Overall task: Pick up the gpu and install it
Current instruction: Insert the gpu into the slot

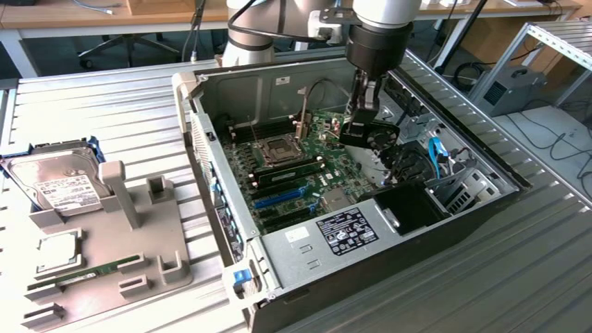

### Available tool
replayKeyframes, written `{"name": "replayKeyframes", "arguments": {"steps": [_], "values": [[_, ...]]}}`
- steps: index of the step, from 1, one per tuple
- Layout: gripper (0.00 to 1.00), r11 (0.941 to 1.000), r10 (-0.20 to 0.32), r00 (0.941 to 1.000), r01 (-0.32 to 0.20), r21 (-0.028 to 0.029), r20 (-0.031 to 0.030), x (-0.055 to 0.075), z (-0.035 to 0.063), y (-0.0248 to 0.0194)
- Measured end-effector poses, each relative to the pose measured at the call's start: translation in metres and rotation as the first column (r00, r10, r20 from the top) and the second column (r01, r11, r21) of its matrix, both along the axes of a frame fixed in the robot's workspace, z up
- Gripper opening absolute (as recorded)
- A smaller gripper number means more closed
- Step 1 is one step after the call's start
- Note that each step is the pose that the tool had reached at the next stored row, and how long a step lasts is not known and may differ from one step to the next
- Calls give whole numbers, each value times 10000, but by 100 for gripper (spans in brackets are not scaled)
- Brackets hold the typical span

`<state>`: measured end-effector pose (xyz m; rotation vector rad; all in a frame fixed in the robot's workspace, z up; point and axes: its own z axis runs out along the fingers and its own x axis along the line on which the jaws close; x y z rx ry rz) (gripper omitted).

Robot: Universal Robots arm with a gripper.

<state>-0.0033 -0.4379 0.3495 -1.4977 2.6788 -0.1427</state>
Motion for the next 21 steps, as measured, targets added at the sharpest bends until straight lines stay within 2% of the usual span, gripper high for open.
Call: {"name": "replayKeyframes", "arguments": {"steps": [10, 21], "values": [[26, 9990, 437, 9990, -437, -4, 0, 0, -2, 0], [26, 9947, 1025, 9947, -1025, -11, -1, 0, -4, 0]]}}
